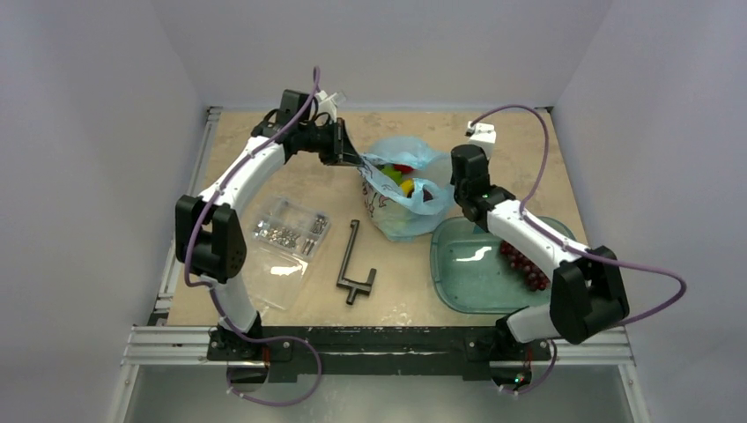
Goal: Take the fake fruits out of the plastic bag
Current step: Adjust the plastic bag at the center of the board.
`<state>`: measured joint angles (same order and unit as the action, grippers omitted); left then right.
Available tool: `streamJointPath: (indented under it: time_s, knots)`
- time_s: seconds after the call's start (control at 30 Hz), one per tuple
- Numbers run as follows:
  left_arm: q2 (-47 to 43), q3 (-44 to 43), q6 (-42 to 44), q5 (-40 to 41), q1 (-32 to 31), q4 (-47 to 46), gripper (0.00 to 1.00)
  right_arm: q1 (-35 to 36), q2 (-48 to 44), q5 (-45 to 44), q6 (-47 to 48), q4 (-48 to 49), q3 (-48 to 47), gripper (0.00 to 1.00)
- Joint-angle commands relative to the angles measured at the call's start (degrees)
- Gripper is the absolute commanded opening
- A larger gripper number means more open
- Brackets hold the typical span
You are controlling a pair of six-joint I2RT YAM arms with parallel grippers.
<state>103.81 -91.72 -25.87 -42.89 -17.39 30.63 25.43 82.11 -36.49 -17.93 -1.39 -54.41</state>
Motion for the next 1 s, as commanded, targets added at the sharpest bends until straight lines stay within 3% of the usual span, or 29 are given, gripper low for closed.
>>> streamJointPath:
  time_s: [0.0, 0.23, 0.3, 0.47, 0.63, 0.83, 0.97]
  knots:
    - [-3.10, -3.11, 2.18, -0.10, 0.33, 0.55, 0.00, -1.50, -4.26, 0.06, 8.80, 5.93, -1.76, 0.00]
    - [-6.14, -1.75, 2.84, -0.98, 0.69, -2.00, 0.00, -4.18, -4.92, -0.64, 5.72, 3.55, -1.94, 0.00]
    - [-7.89, -1.80, 4.00, -0.12, 0.96, -2.12, 0.00, -6.36, -5.84, 3.76, 5.28, 4.76, -3.02, 0.00]
    - [-10.45, -1.64, 5.74, 0.27, 2.35, -1.68, 0.00, -7.07, -1.75, 6.59, 6.40, 0.55, -13.69, 0.00]
    - [-11.36, -1.44, 4.67, -2.21, 2.71, -2.87, 0.00, -7.15, -1.98, 7.58, 7.27, 0.81, -18.50, 0.00]
    - [-6.62, 0.30, -1.22, -4.60, 2.64, -6.37, 0.00, -7.15, -1.95, 13.14, 6.53, 1.81, -14.66, 0.00]
    - [-1.56, 0.32, -6.00, -6.83, 2.62, -7.26, 0.00, -7.15, -2.74, 18.33, 4.42, -2.14, -7.54, 0.23]
